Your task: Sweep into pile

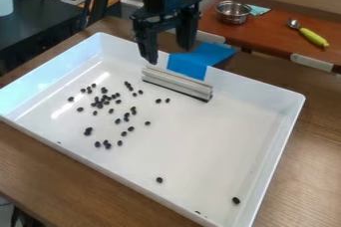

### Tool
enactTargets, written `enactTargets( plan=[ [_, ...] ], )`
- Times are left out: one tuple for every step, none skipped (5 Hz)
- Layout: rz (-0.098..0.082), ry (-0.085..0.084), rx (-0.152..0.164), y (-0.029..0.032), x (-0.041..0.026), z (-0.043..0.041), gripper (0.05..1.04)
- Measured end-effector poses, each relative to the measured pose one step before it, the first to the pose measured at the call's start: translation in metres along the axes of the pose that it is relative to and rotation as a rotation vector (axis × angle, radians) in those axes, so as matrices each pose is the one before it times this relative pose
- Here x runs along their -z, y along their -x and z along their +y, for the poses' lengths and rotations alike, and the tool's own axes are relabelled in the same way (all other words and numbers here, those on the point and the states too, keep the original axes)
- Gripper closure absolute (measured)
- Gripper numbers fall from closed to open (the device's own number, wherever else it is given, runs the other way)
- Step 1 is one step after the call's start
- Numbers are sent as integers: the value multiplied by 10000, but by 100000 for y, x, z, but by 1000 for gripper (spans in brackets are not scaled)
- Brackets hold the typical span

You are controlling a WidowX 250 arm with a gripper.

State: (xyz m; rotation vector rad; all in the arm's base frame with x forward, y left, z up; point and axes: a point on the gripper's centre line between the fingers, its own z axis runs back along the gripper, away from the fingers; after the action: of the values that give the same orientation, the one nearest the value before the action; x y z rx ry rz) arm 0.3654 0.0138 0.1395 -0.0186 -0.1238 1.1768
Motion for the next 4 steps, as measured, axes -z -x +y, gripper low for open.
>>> enactTargets(
  plan=[
    [134, -343, -50, 111, 1507, 126, 83],
    [-306, 391, -279, -461, 348, -586, 83],
    [-68, -82, -314, -612, 1179, -142, 83],
    [206, -158, -19, -1173, 1178, -694, 83]
  ],
)
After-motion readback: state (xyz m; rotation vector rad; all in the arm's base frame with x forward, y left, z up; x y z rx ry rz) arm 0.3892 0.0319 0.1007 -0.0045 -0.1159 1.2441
